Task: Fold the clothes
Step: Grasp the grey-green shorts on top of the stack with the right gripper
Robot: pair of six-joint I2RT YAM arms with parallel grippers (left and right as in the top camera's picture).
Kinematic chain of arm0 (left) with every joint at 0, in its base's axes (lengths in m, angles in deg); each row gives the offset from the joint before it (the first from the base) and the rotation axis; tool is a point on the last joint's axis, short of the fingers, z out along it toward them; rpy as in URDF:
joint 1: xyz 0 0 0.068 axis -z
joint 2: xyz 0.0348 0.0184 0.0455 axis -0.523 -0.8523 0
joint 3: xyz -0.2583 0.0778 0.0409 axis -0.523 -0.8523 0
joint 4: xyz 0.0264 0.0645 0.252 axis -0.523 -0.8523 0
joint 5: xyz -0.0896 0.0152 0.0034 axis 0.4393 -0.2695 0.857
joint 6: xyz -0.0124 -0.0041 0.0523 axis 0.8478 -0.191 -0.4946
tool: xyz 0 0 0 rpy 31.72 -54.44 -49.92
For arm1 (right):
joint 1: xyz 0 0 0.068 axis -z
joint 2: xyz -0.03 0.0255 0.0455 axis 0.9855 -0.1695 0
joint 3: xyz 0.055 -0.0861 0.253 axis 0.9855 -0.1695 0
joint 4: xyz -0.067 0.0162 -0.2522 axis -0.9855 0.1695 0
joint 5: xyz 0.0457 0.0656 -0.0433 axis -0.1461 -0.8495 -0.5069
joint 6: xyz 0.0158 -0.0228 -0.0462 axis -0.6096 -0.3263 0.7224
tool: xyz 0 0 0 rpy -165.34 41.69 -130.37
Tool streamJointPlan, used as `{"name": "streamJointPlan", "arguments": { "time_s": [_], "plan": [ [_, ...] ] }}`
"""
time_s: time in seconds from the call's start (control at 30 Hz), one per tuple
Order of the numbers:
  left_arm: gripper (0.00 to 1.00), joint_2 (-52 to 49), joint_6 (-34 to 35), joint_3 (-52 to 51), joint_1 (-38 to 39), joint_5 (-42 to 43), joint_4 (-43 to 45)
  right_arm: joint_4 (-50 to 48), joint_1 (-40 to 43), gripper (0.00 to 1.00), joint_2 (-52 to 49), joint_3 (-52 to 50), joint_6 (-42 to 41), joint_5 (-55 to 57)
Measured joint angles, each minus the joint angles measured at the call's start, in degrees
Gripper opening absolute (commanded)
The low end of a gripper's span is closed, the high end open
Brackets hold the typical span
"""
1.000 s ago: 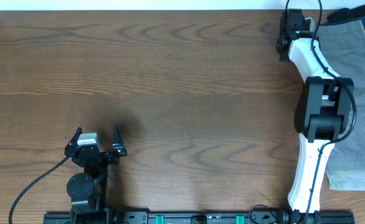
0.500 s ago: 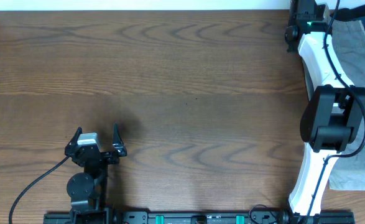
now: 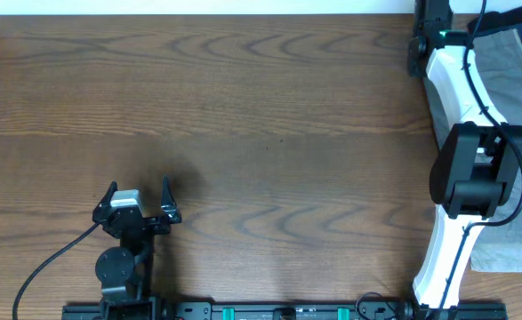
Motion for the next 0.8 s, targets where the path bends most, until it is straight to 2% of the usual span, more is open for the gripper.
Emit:
{"name": "streamJointPlan", "arguments": {
  "time_s": [0.3,0.8],
  "plan": [
    [0.98,0.0,0.0,0.0,0.0,0.0,0.0,-7.4,0.0,0.83,0.4,-8.5,2.4,-4.0],
    [0.98,0.0,0.0,0.0,0.0,0.0,0.0,-10.3,0.3,0.77,-4.5,-9.0,4.8,0.2]
  ]
}}
